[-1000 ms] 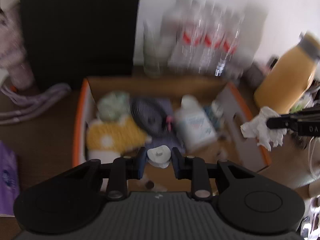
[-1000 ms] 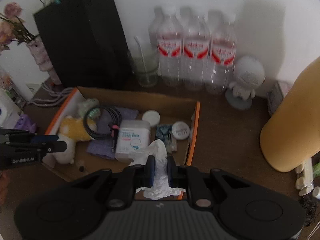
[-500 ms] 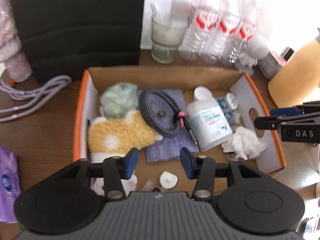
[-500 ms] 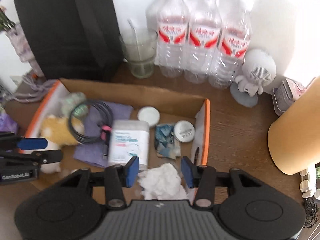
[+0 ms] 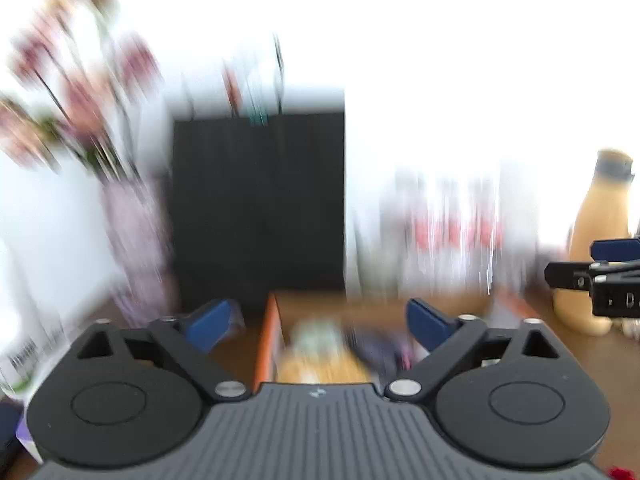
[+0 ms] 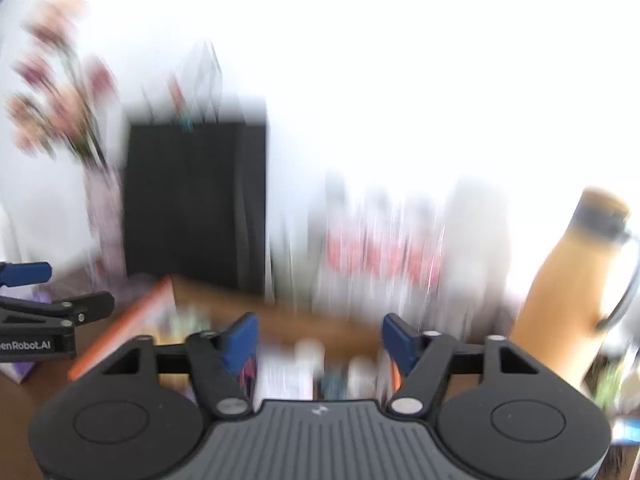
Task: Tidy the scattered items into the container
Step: 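Open both tools to drop the tissue and white piece into the box, then withdraw both tools toward the soap bar and green tissue packet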
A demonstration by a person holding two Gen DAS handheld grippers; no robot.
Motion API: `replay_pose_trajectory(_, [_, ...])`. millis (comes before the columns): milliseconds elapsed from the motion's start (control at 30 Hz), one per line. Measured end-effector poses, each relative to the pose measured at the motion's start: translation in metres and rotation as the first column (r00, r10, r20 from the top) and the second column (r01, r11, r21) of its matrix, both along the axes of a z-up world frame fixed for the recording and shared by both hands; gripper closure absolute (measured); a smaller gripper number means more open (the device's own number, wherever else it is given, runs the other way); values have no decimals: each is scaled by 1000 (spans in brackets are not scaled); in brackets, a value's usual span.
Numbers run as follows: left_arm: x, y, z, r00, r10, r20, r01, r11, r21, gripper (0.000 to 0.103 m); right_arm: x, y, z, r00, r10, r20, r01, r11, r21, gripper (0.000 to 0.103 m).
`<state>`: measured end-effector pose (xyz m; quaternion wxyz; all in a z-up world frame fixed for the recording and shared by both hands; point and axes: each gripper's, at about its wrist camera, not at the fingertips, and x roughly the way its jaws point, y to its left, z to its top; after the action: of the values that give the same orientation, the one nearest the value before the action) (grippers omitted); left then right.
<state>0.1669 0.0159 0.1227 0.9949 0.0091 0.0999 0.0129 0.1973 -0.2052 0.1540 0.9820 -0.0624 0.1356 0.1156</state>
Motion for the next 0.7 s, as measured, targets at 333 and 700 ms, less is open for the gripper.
replay_pose_trajectory(333, [-48, 1, -18, 997, 32, -74, -30, 999, 24, 0, -55, 18, -35, 999, -15, 29, 14, 999, 51, 23])
replay_pose_trajectory(700, [-146, 33, -74, 970, 69, -232, -94, 991, -96, 0, -165, -11, -80, 990, 43, -137, -15, 980, 200, 48])
